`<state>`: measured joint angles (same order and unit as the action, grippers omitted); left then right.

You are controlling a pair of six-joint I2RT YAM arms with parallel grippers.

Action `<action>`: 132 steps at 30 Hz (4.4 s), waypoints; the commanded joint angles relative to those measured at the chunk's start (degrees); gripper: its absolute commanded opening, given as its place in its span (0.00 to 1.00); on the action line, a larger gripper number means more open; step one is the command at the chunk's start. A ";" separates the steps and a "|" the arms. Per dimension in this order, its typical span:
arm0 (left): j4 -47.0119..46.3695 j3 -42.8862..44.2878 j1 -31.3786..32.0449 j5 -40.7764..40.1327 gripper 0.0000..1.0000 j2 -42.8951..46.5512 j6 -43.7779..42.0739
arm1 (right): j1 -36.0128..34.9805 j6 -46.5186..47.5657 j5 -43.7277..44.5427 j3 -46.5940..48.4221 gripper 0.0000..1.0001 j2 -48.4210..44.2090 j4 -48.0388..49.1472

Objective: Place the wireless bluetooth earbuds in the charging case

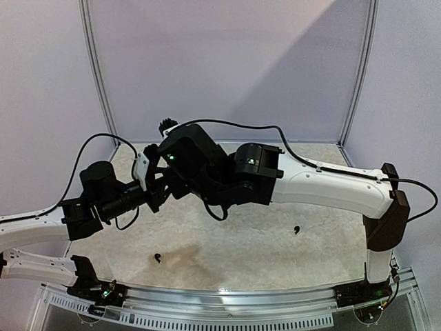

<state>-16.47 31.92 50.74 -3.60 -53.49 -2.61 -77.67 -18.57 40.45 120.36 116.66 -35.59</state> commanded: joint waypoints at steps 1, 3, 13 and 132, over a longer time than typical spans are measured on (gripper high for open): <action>-2.10 0.88 0.94 0.66 0.00 0.54 -0.72 | 0.32 0.84 0.87 0.55 0.06 0.23 -0.21; -1.96 0.86 0.94 0.77 0.00 0.61 -0.88 | 0.45 0.64 0.66 0.50 0.06 0.22 -0.11; -1.88 0.69 0.94 0.63 0.00 0.53 -0.90 | 0.48 0.91 -0.14 0.43 0.04 -1.55 2.77; 0.59 1.39 0.41 2.84 0.00 2.06 8.17 | 1.20 14.04 -8.84 3.95 0.48 4.19 -17.61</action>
<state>-9.21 31.88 50.74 -1.02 -53.32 4.56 -76.09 -7.11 36.42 124.25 118.48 -49.25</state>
